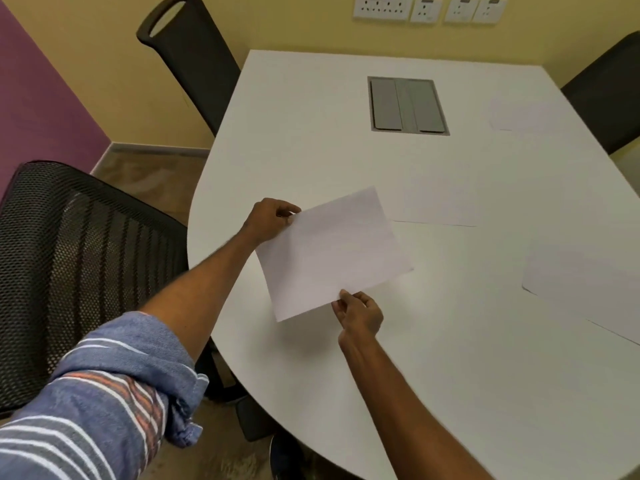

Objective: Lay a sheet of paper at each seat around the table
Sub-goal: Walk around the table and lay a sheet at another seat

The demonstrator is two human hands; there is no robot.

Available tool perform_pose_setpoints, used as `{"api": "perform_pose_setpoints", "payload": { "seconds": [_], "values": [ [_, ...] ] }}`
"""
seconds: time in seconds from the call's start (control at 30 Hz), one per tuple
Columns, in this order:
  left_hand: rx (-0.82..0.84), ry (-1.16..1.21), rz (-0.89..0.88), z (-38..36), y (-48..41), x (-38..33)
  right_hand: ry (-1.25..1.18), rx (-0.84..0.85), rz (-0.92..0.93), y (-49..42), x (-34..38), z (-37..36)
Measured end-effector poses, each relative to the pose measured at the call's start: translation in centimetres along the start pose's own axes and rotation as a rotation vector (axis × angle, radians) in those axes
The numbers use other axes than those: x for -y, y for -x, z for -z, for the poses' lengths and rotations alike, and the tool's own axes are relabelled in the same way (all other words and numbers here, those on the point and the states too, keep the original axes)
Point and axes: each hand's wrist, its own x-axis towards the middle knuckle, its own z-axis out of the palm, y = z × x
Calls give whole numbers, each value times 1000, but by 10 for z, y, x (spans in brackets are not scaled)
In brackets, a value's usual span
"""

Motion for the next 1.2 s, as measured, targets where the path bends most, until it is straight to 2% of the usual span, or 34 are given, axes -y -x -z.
{"api": "perform_pose_setpoints", "payload": {
  "seconds": [0.47, 0.57, 0.8, 0.97, 1.1, 1.2],
  "values": [
    [-51, -92, 19, -23, -40, 56, 198, -55, 12, -43, -47, -47],
    [-6, -92, 53, -33, -49, 71, 245, -63, 22, -58, -54, -57],
    [134, -264, 8, -63, -41, 118, 278, -67, 51, -76, -64, -76],
    [171, -595, -203, -71, -25, 145, 294, -95, 66, -77, -77, -86],
    [372, -602, -160, -79, -12, 159, 320, -99, 82, -79, -86, -88],
    [417, -510, -107, -81, -8, 166, 432, -164, 247, -77, -82, -86]
  ]
}}
